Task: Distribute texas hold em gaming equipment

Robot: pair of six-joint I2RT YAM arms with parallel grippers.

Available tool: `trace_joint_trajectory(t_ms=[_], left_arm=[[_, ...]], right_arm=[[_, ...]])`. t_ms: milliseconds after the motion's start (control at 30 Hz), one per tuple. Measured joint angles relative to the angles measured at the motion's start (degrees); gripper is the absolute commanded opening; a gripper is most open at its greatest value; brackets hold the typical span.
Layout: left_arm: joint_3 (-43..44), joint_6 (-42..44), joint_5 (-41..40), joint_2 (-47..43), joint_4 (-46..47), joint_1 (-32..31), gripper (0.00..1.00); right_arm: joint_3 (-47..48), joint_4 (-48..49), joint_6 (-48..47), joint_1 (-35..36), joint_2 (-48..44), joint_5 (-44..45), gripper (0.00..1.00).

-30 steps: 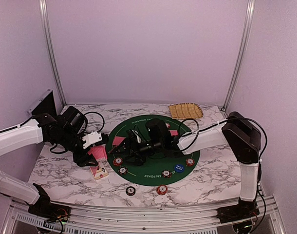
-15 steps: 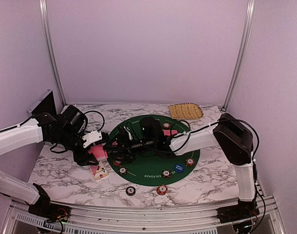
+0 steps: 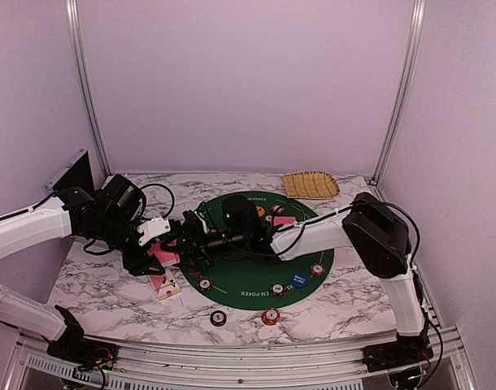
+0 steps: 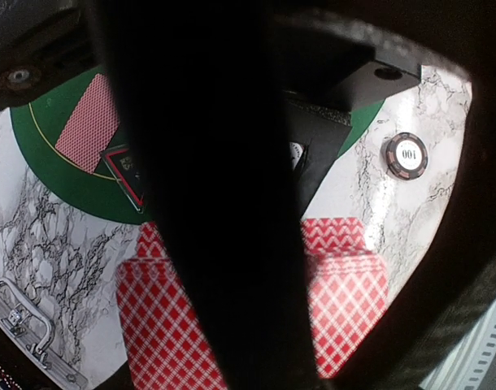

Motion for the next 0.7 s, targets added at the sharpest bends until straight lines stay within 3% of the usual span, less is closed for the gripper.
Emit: trace_joint_trajectory(t_ms=[700], left_arm=[[0.4, 0.0, 0.4, 0.0, 0.0, 0.0, 0.02]], right_arm=[[12.4, 1.1, 3.9, 2.0, 9.6, -1.8, 0.75]])
